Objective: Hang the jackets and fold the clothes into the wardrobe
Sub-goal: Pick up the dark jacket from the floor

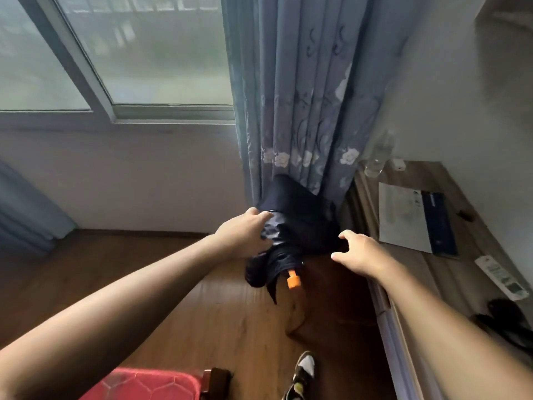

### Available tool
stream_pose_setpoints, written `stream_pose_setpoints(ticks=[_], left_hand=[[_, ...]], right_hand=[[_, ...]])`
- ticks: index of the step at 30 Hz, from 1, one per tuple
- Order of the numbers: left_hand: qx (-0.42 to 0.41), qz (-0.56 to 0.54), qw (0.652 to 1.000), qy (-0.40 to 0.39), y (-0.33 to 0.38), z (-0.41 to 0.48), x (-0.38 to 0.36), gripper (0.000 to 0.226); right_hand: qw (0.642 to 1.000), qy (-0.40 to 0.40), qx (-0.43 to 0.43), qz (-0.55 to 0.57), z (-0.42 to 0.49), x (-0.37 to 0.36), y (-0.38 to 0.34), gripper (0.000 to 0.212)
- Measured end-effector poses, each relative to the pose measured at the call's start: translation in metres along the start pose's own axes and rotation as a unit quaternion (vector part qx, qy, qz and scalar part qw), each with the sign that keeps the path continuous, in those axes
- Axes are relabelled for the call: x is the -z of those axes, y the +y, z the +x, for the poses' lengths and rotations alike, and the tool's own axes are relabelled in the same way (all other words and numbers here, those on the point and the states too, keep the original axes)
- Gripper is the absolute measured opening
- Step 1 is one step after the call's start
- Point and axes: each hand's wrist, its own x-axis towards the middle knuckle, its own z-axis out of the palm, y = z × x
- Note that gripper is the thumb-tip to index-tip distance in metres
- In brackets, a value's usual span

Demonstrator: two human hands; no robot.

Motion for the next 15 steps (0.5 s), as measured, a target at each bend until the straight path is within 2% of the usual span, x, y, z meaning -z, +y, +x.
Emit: stream_pose_setpoints(ticks=[9,15], left_hand=[[0.001,0.059,0.997,-0.040,0.039,0.140,-0.020,0.071],[-0.038,0.091,0.991,-0.095,0.059,0.210,-0.045,0.070]], right_hand=[[0.998,-0.052,-0.009,0.021,0.115,0.018,0.051,0.066],[0.995,-0.077,-0.035,0.058,0.154,0.008,0.073,0.068]])
